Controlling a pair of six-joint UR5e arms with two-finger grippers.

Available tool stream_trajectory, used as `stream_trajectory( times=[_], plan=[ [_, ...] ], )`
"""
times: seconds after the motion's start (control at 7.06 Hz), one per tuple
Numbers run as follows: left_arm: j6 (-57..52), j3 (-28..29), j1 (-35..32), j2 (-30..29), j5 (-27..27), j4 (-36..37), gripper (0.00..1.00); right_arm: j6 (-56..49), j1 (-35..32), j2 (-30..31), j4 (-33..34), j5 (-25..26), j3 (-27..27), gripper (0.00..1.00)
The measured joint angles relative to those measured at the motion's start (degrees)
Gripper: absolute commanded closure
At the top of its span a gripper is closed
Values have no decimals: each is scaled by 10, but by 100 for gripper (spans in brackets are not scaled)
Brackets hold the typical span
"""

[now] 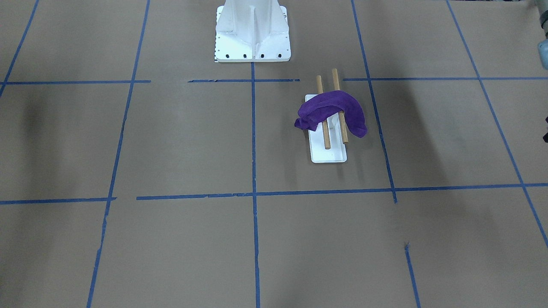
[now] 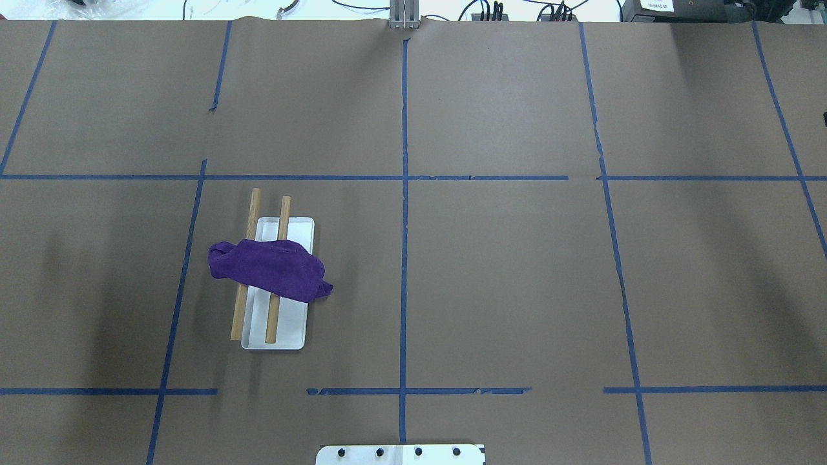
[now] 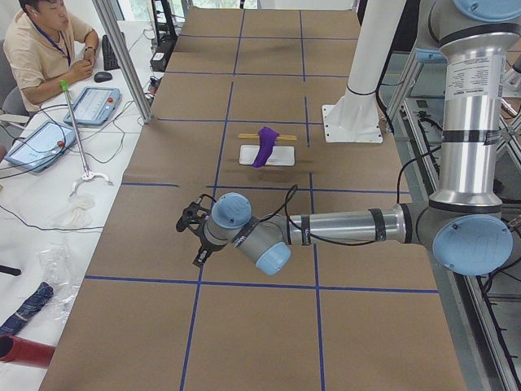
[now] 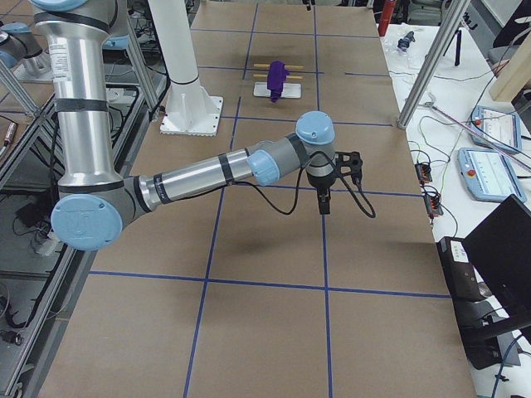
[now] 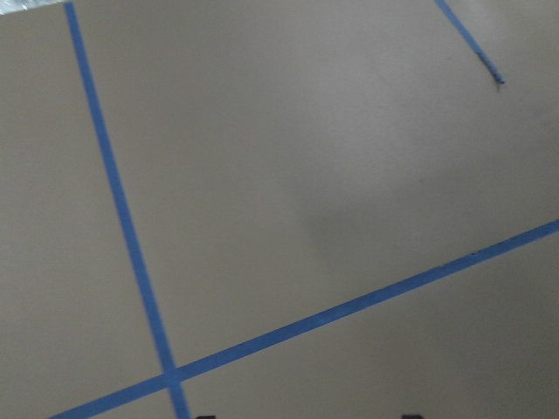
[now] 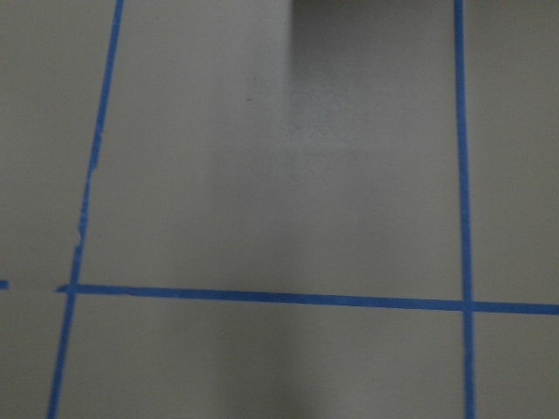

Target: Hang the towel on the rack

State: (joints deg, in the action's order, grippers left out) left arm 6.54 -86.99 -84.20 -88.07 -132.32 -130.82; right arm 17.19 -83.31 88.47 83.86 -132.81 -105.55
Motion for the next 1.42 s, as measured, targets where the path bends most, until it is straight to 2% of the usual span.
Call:
stream_trajectory(
  times=[0.28,0.42,0.57,0.71,1.13,1.42],
  plan=[
    [-41,-90,-27,-2,5,164,24,-208,-56,5,131,1,-3,0],
    [-48,-128,-37,-3,5,230,24,-263,-71,4,187,0,-12,0],
    [-56,-155,-46,-4,3,285,8,-288,-76,8,219,0,-21,0],
    [-63,-173,-51,0,1,329,0,-298,-78,19,231,-2,-20,0],
    [-93,-180,-50,64,-42,366,0,-301,-61,43,234,-3,-2,0],
    [-86,-176,-30,71,-51,368,0,-299,-42,61,212,-2,2,0]
  ],
)
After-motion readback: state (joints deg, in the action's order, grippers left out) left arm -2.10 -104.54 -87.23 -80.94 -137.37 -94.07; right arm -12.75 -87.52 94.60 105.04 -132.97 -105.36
